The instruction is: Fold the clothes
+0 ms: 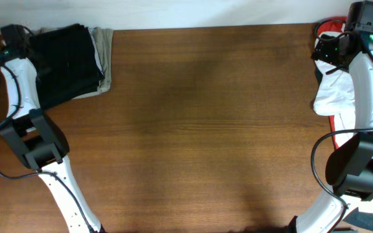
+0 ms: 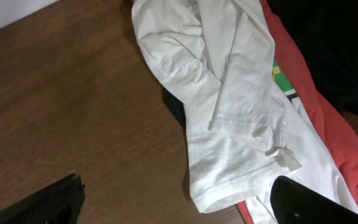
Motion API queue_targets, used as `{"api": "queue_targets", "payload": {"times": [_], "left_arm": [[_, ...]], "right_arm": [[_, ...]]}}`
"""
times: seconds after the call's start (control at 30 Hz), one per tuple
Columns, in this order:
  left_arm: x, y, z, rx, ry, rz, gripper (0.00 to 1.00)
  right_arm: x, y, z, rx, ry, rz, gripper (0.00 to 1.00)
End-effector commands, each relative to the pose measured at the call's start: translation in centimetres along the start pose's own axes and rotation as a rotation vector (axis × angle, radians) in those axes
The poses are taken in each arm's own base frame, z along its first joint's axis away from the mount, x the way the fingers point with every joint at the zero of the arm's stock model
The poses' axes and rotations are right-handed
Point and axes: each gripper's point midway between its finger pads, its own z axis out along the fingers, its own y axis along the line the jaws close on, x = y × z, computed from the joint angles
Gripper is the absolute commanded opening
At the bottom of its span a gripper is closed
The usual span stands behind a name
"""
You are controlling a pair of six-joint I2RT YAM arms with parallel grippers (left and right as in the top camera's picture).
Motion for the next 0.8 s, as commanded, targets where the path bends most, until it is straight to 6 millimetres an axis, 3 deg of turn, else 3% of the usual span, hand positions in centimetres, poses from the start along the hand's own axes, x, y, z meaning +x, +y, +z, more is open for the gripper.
{"api": "queue_targets", "payload": {"times": [0.0,0.03,0.07,0.1,0.2,0.3,0.33,0.43,0.53,0.6,0.77], "left_arm": [[-5.7,0.8,-8.8,0.089,-0.158,-0.079,0.58],[-6.2,0.1,-10.2,0.144,-0.173,-0.079,0.80],[-6.4,-0.4,-11.2,0.184,-0.177,-0.076,0.92],[-6.4,-1.6,-13.4,0.284,-0.167,-0.066,0.99],[-5.0,-4.5,-17.7,0.503,-0.102,-0.040,0.99],[-2.1,-7.2,-24.8,0.791,0.017,-0.017,0.99],[-1.4,-7.5,-26.0,0.829,0.048,-0.017,0.99],[1.8,-6.6,-30.2,0.854,0.147,-0.004,0.99],[3.3,-5.3,-34.0,0.849,0.165,-0.004,0.99],[5.6,-4.0,-37.6,0.843,0.182,0.035,0.99],[8.3,-1.6,-43.5,0.793,0.090,0.141,0.99]], "right_arm": [[-0.6,0.0,-0.8,0.008,-0.024,-0.002,0.99],[-0.6,0.0,-0.8,0.008,-0.024,-0.002,0.99],[-0.6,0.0,-0.8,0.008,-0.024,-0.002,0.99],[-0.6,0.0,-0.8,0.008,-0.024,-0.002,0.98],[-0.6,-0.1,-0.8,0.009,-0.025,-0.002,0.99],[-0.6,-0.1,-0.8,0.009,-0.025,-0.002,0.99],[-0.6,-0.1,-0.8,0.009,-0.025,-0.002,0.99],[-0.6,0.0,-0.8,0.008,-0.024,-0.002,0.99],[-0.6,0.0,-0.8,0.008,-0.024,-0.002,0.99],[-0.6,-0.1,-0.8,0.009,-0.025,-0.002,0.99],[-0.6,-0.1,-0.8,0.009,-0.025,-0.002,0.99]]}}
